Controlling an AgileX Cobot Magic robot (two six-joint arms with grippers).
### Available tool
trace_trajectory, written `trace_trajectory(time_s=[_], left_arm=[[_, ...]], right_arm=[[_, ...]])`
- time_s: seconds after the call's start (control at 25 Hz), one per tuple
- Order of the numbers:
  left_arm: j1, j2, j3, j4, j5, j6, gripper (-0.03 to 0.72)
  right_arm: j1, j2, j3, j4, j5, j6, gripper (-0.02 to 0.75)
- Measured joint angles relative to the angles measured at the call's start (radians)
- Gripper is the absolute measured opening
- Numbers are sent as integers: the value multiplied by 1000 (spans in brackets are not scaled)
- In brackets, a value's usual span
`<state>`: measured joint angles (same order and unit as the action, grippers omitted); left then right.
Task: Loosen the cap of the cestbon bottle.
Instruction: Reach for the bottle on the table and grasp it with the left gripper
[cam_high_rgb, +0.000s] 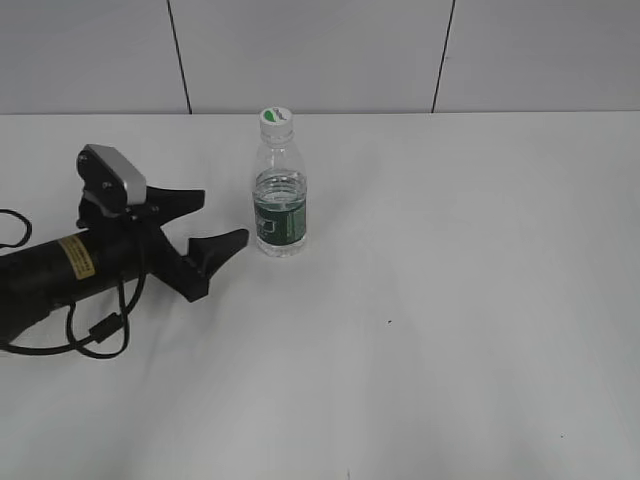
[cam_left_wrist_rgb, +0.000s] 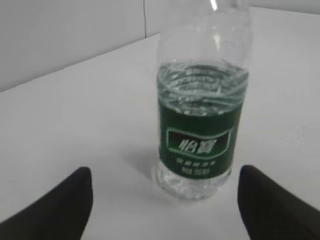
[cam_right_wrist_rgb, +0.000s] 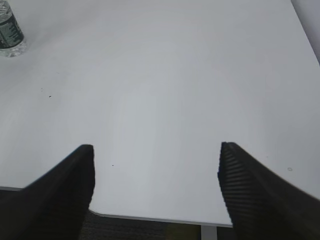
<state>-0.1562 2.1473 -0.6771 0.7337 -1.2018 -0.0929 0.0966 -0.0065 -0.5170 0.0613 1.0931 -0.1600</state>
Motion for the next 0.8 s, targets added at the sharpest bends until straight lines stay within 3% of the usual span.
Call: trace_trajectory(time_s=[0.12,0.36,0.8], left_arm=[[-56,9,-29,-47,-3,0,583],[-129,91,-116,-102,-6,0,591],[-151,183,-255,-119,-6,-125,591]], right_arm=[[0,0,0,0,0,0,588],[0,0,0,0,0,0,588],[0,0,0,0,0,0,588]])
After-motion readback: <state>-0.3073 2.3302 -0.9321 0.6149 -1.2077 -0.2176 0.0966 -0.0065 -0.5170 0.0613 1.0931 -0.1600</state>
